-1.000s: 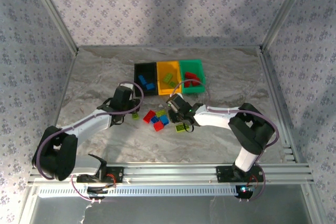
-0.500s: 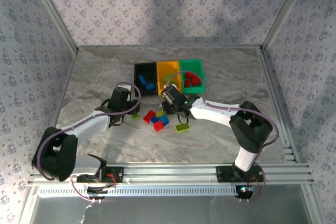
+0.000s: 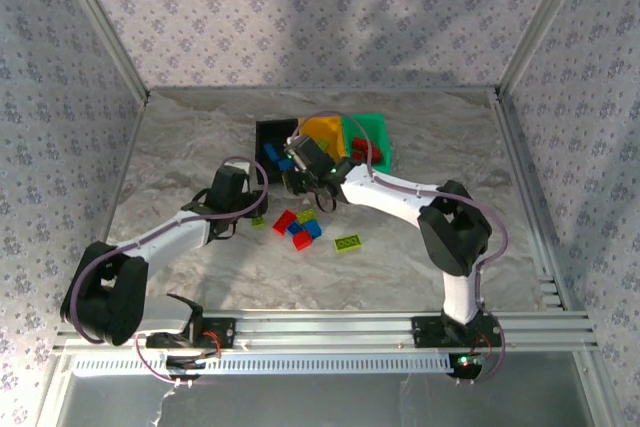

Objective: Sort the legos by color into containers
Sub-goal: Place the lego in the container.

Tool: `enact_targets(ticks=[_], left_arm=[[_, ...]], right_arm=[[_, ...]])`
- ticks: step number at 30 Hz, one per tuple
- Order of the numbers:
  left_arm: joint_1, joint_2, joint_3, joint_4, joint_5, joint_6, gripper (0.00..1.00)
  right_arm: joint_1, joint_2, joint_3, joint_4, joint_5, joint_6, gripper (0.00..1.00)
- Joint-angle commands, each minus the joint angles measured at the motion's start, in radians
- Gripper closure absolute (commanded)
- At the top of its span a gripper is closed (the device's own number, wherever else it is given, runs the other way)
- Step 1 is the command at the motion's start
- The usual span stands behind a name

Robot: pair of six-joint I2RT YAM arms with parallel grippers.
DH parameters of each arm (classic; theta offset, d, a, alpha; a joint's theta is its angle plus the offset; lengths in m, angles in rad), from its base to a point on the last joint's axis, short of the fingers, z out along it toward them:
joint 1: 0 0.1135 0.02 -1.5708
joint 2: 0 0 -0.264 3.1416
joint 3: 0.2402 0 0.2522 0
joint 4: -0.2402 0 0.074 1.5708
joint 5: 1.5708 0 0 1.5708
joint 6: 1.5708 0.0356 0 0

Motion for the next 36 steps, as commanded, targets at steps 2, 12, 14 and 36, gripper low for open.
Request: enact_targets(ticks=[2,12,14,36], left_arm=[[0.007,-0.013,0.013,0.016,-0.002,-0.010,0.36],[0.007,-0.014,0.012,0.016,-0.003,-0.009,0.36],[0.009,-0.017,0.014,0.008,-0.005,-0.008,0.36],[0.018,-0.041,0.007,0.004,-0.013,-0.007,0.36]], right_arm=[[-0.026,0.070,0.153,-0.056,-0.025,-0.046,0.68],[-0.083,0.318,0.536,-0.162,-0.064,-0.071,0.67],[-0.089,0.383,0.650,-0.214,-0.062,-0.075,0.66],[-0.025,0.141,0.307,-0.135,-0.005,-0.091,0.48]])
